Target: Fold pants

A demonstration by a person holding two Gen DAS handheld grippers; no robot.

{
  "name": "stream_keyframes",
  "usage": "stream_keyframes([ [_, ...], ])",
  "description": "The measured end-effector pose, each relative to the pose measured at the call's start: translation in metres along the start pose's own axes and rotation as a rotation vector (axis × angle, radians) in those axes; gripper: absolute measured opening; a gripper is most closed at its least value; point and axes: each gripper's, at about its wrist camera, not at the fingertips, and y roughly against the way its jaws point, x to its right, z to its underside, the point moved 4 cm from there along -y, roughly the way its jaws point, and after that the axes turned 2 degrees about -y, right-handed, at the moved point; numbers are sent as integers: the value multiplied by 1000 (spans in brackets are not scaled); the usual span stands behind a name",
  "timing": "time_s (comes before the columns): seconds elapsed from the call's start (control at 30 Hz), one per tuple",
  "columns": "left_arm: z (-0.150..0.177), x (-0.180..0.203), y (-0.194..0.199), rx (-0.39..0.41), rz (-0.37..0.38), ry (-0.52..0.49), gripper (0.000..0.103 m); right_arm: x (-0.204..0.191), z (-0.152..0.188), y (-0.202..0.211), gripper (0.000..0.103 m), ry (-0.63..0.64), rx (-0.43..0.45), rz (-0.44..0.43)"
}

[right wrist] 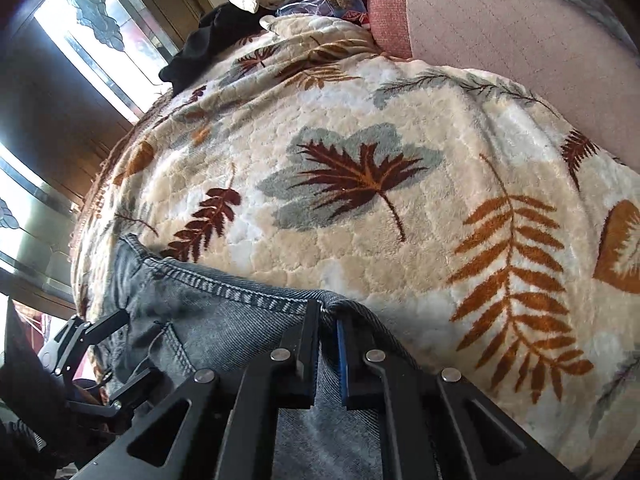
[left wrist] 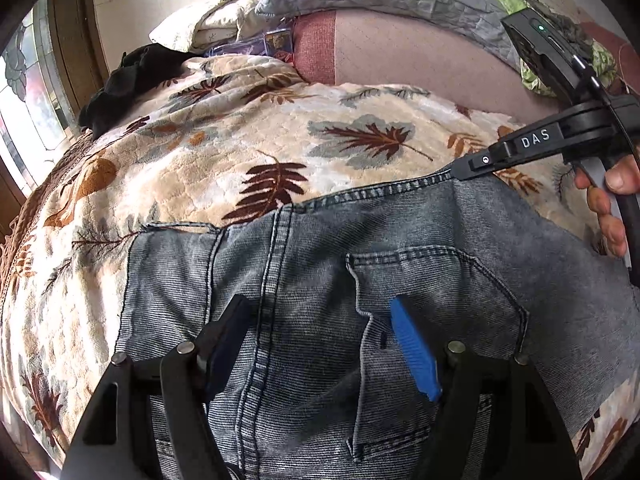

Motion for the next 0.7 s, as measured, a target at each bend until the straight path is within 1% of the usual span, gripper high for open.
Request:
stream_keyframes([
  [0.1,6,5,-11,-21,-37,-43,73,5,6,-26,7,15,-47,59],
  [0.17,7,4,-11,-17,-36,-41,73,9,7,-25,9,-16,-25,42],
  [0.23,7,2,-11,-15,-32,-35,73,13,6,-9,12,-50,10,9],
  [0.27,8,2,-11,-15,-31,-34,73,15,6,1,18,-55,30,18],
  [0.3,8,1,-10,-10,-29,-31,74,17,7,11,23,-62,42,17],
  [0.33,8,1,-10,-7,-27,-28,74,17,9,21,31,-68,49,-6],
  [0.37,8,1,-11,-7,-26,-27,74,18,11,29,36,-70,54,-24],
  [0.47,9,1,-11,1,-23,-26,74,12,23,32,37,-37,10,-35],
  [0.53,9,0,-10,5,-18,-22,75,10,30,19,37,2,-33,11],
  [0.63,9,-1,-10,10,-11,-17,75,13,39,-3,37,4,-83,14],
  [0.7,9,-1,-10,15,-9,-15,75,9,42,-13,36,36,-112,19],
])
